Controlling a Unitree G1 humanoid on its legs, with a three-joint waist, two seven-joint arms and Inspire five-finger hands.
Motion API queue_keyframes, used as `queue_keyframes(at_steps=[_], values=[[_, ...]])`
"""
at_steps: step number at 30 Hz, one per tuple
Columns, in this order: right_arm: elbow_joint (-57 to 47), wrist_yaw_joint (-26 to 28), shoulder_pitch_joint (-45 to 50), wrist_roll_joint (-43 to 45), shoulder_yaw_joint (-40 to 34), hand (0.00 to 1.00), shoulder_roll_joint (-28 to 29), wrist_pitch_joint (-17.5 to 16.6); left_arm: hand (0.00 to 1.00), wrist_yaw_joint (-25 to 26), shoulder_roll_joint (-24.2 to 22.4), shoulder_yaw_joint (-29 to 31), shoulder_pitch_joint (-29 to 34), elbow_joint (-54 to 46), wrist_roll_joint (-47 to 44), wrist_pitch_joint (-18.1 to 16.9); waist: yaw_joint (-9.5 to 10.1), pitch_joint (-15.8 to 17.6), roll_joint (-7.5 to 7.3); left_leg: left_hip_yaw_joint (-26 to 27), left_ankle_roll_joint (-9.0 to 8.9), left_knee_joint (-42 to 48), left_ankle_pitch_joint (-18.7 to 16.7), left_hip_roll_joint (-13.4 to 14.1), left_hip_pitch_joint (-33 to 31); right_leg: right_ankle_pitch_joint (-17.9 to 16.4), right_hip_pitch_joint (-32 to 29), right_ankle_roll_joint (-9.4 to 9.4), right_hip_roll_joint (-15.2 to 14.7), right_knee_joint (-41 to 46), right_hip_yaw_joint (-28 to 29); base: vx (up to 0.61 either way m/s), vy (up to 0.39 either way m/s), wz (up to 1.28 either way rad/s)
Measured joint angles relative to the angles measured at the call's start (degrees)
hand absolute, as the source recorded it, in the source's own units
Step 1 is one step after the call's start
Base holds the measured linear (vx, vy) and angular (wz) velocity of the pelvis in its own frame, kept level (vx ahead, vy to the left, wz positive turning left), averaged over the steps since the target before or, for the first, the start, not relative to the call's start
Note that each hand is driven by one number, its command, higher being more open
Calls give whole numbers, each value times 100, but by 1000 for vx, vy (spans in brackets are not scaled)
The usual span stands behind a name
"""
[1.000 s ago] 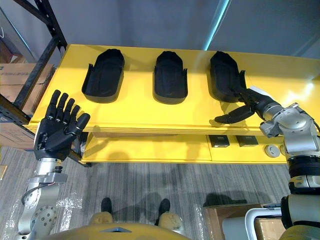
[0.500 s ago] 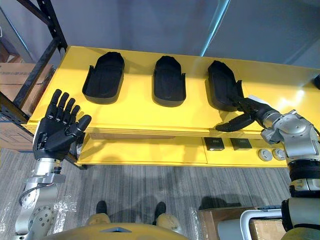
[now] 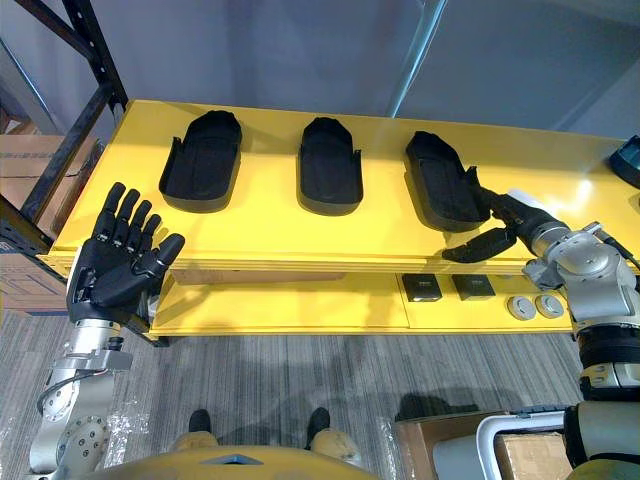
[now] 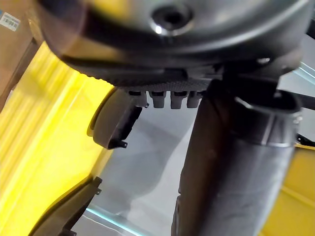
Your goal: Walk over and take three plastic housings, then place them on the shelf
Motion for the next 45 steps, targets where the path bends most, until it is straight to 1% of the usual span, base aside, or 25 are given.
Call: queue_keyframes(at_steps=[3,4,5,6,7,9,12,14,23,28,30,33,35,37,41,45], values=[[-183,-563,10,-2,-281,100,0,-416,100,-5,-19,-13,1,0,0,-1,-2,-30,53,-20,-1,0,-1,-18,-10,7,-1,5,-17,5,-20,19,11,4],[-278,-841,41,-23,-413,100,0,-571,100,-9,-23,-13,3,0,0,-2,4,-38,66,-36,-2,0,-2,-23,-24,6,-4,6,-22,4,-37,8,7,9],[-410,-1126,111,-225,-580,100,0,-736,100,-10,-41,-13,4,0,0,-2,6,-47,83,-61,-2,0,-2,-28,-51,5,-11,7,-27,4,-64,4,6,12],[-471,-1266,157,-346,-664,100,0,-812,100,-11,-62,-13,3,0,0,-2,2,-56,94,-83,-2,0,-1,-32,-76,4,-19,9,-33,4,-86,0,2,13],[-589,-1556,234,-665,-814,100,0,-930,100,-18,-131,-3,10,-2,-1,-2,5,-65,107,-99,0,0,1,-45,-104,3,-38,10,-48,10,-104,-1,4,9],[-599,-1891,245,-1077,-874,100,-1,-990,100,-19,-212,-15,24,-3,-3,-2,1,-82,137,-108,3,0,1,-71,-110,-5,-41,27,-78,24,-113,-7,12,5],[-629,-2145,470,-1394,-886,100,0,-971,100,-21,-223,-10,24,-18,-10,-2,-2,-94,157,-133,8,0,-2,-93,-129,-21,-48,49,-106,46,-136,-8,12,5],[-671,-2187,617,-1594,-886,100,0,-943,100,-19,-223,-8,24,-18,-11,-2,-3,-99,166,-149,9,0,-1,-90,-186,-21,-101,49,-105,54,-147,-5,4,2],[-721,-2215,709,-1597,-868,100,0,-644,100,18,-190,-6,20,-28,-15,-2,-35,-87,200,-167,12,19,4,-88,-368,-11,-283,49,-104,71,-154,0,0,0],[-722,-2215,709,-1598,-857,100,0,-595,100,50,-152,-6,12,-41,-16,-5,-29,-53,230,-158,11,23,1,-89,-400,-12,-329,49,-105,74,-147,0,0,0],[-725,-2221,705,-1598,-856,100,0,-589,100,65,-142,-5,-4,-45,-16,-6,-32,7,254,-152,9,23,-2,-88,-402,-15,-336,52,-105,82,-140,0,0,0],[-767,-2227,698,-1763,-851,100,0,-543,100,114,-118,-5,-16,-86,-16,-21,-62,228,303,-151,33,26,-24,-84,-425,-39,-383,70,-108,127,-131,0,0,0],[-768,-2227,697,-1805,-833,100,0,-488,100,128,-117,-1,-29,-86,-16,-22,-69,262,318,-157,17,138,-39,-75,-598,-53,-524,74,-116,176,-122,0,0,0],[-768,-2227,673,-1807,-830,100,0,-422,100,141,-117,-3,-57,-86,-16,-22,-73,368,339,-161,14,225,-62,-65,-665,-38,-559,54,-116,203,-115,0,0,0],[-768,-2227,644,-1814,-828,100,0,-425,100,168,-114,3,-105,-86,-18,-27,-88,426,363,-160,6,288,-92,-65,-718,-38,-599,53,-122,215,-102,16,1,-1],[-769,-2230,630,-1814,-827,100,0,-431,100,176,-109,4,-236,-87,-21,-43,-102,647,367,-157,10,346,-122,-67,-733,-58,-614,47,-136,268,-89,0,0,0]])
